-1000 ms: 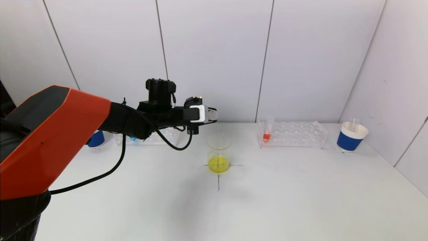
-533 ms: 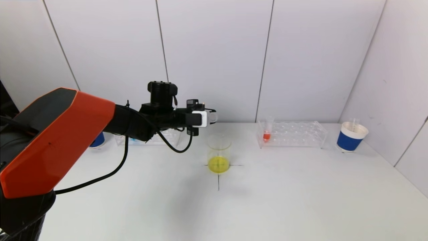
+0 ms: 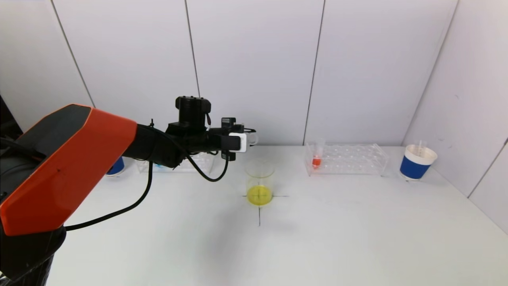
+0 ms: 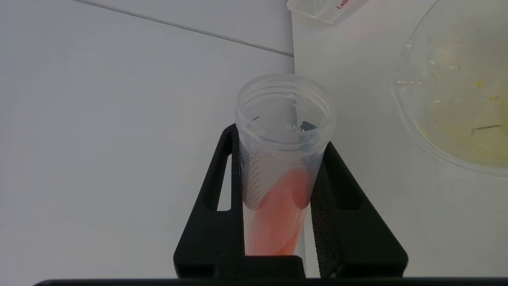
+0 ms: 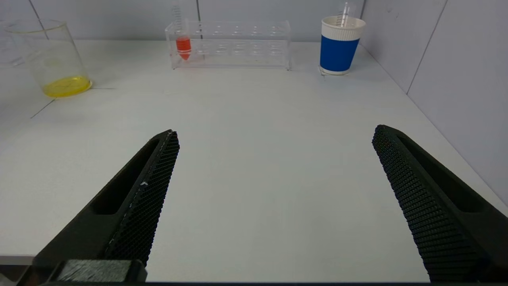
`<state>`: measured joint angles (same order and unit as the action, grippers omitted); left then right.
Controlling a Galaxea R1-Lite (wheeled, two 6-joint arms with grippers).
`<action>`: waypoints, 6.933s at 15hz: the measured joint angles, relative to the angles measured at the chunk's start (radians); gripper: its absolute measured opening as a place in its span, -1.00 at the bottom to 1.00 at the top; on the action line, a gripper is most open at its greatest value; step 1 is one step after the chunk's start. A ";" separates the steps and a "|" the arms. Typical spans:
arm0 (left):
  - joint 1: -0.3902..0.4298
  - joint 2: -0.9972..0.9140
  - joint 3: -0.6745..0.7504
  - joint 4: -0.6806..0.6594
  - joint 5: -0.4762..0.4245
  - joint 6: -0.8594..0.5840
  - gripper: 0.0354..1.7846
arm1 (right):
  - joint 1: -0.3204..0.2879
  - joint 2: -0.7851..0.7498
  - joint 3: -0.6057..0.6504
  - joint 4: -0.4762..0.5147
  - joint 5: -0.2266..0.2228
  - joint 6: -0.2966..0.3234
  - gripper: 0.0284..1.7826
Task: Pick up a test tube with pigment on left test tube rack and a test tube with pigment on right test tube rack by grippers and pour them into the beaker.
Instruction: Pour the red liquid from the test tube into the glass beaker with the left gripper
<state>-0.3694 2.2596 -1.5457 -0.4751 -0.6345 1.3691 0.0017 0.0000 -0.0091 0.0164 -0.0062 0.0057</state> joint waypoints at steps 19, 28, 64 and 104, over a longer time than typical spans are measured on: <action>-0.008 -0.015 0.059 -0.070 -0.032 0.018 -0.49 | 0.000 0.000 0.000 0.000 0.000 0.000 0.99; -0.008 -0.018 0.119 -0.223 -0.085 -0.001 -0.49 | 0.000 0.000 0.000 0.000 0.000 0.000 0.99; -0.023 0.022 0.144 -0.348 -0.078 0.182 -0.49 | 0.000 0.000 0.000 0.000 0.000 0.000 0.99; -0.016 0.039 0.105 -0.341 -0.075 0.469 -0.49 | 0.000 0.000 0.000 0.000 0.000 0.000 0.99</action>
<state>-0.3853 2.2985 -1.4406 -0.8160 -0.7091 1.8381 0.0013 0.0000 -0.0091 0.0168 -0.0062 0.0062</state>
